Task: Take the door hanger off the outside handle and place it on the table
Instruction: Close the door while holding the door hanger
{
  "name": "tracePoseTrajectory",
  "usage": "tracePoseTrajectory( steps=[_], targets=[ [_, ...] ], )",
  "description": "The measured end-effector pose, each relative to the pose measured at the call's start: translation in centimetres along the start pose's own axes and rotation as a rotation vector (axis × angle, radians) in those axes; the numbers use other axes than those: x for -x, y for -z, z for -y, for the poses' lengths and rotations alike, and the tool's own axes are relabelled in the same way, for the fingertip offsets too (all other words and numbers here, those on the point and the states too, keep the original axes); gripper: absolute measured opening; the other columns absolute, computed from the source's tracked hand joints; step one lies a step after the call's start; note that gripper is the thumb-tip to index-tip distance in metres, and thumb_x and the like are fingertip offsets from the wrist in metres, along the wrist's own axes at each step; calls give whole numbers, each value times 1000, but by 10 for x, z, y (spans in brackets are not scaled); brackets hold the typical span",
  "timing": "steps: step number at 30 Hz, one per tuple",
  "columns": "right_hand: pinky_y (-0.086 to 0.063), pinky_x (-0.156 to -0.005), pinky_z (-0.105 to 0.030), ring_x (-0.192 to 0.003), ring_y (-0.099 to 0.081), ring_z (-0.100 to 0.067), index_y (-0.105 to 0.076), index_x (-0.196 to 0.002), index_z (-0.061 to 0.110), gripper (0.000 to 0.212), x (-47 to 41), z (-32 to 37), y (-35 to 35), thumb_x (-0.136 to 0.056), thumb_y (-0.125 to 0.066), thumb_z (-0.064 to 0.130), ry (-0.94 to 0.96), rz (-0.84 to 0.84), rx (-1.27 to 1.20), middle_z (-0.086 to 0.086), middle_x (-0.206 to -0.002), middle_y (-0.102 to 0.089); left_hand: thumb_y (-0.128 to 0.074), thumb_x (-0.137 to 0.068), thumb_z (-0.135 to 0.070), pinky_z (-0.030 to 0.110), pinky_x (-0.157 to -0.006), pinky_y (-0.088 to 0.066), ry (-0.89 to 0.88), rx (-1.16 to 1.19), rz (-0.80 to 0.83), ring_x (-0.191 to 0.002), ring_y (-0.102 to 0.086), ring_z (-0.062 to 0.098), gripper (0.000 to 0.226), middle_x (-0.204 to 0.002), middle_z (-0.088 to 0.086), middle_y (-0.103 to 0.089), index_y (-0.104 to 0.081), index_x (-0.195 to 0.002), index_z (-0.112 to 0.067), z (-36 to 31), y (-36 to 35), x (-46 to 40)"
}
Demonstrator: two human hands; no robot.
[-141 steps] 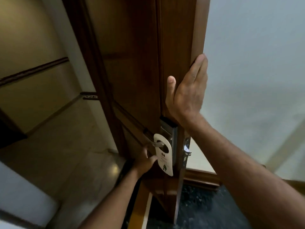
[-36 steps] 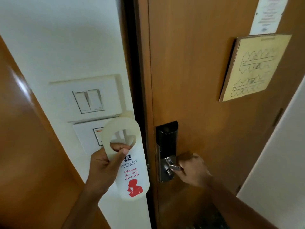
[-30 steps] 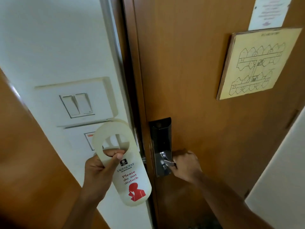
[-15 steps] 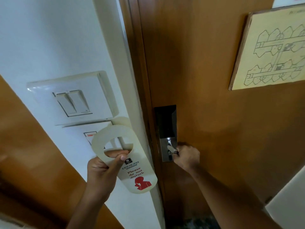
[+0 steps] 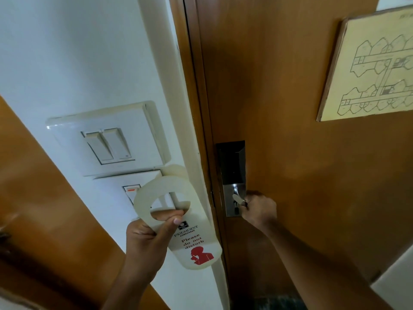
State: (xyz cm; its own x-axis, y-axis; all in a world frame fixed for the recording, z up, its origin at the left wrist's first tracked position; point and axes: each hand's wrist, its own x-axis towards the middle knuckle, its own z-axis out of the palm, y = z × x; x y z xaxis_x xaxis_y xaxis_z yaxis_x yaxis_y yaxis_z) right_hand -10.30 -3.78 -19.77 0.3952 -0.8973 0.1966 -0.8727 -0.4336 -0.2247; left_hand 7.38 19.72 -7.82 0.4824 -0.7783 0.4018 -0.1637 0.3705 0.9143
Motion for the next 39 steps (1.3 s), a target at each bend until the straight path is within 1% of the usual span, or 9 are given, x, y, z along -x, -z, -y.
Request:
tracePoseTrajectory(
  steps=[9, 17, 22, 25, 27, 30, 32, 36, 39],
  targets=[
    [-33, -42, -22, -51, -52, -6, -56, -80, 22, 27, -5, 1, 2, -96, -51, 44, 26, 50, 69, 6, -62, -54, -65, -78, -14, 26, -67, -62, -2, 23, 7, -93, -74, 16, 25, -96, -5, -80, -81, -87, -30, -2, -2, 1],
    [-28, -41, -23, -40, -46, -6, -50, -59, 22, 40, -6, 4, 15, -90, -61, 44, 69, 27, 275, 7, -50, -52, -65, -81, -12, 23, -66, -61, 5, 31, 26, -94, -73, 15, 24, -95, -5, -80, -81, -87, -29, -2, -2, 2],
    [-42, -67, -33, -62, -56, -15, -61, -85, 18, 12, -2, 12, 26, -86, -66, 29, 98, -34, 326, 3, -67, -58, -66, -80, -14, 22, -65, -60, 5, 50, 42, -94, -73, 17, 19, -96, -4, -80, -80, -91, -22, 3, 1, 3],
    [-44, -95, -50, -101, -53, -31, -53, -112, 12, 42, 31, 14, 22, -78, -72, 28, 71, -249, 297, -12, -107, -59, -69, -79, -17, 21, -65, -59, 14, 103, -7, -93, -73, 18, 17, -95, -3, -80, -78, -93, -18, 4, -2, 4],
    [-43, -101, -52, -115, -51, -33, -53, -123, 11, 45, 81, 5, 21, -85, -71, 28, -94, -392, 4, -13, -120, -57, -72, -78, -21, 22, -67, -60, 31, 180, 39, -93, -73, 18, 15, -96, -2, -80, -80, -91, -23, 9, -22, 8],
    [-52, -87, -37, -106, -63, -30, -61, -112, 15, 21, 136, 32, 25, -100, -55, 31, -450, -376, -1223, -5, -105, -69, -80, -77, -32, 25, -68, -60, 61, 294, 56, -92, -74, 19, 15, -95, -4, -80, -80, -91, -25, 7, -50, 14],
    [-54, -76, -28, -99, -69, -26, -61, -113, 15, 35, 158, 55, 26, -96, -52, 44, -490, -369, -1633, -2, -100, -74, -83, -76, -36, 22, -66, -58, 64, 300, -49, -89, -75, 14, 12, -90, -10, -80, -80, -86, -31, 6, -62, 17],
    [-52, -80, -14, -125, -50, -2, -27, -145, 43, 86, 193, 71, 42, -77, -74, 64, -178, -356, -1283, 28, -140, -46, -77, -84, -28, 23, -62, -57, 123, 314, -149, -93, -76, 16, 9, -94, -13, -80, -79, -91, -34, 5, -86, 22],
    [-37, -99, -15, -133, -23, 10, -1, -149, 48, 125, 208, 43, 65, -57, -82, 74, -263, -360, -770, 35, -152, -8, -75, -86, -30, 23, -61, -59, 259, 403, -20, -98, -75, 14, 14, -102, -10, -80, -77, -100, -32, 8, -113, 30]
  ],
)
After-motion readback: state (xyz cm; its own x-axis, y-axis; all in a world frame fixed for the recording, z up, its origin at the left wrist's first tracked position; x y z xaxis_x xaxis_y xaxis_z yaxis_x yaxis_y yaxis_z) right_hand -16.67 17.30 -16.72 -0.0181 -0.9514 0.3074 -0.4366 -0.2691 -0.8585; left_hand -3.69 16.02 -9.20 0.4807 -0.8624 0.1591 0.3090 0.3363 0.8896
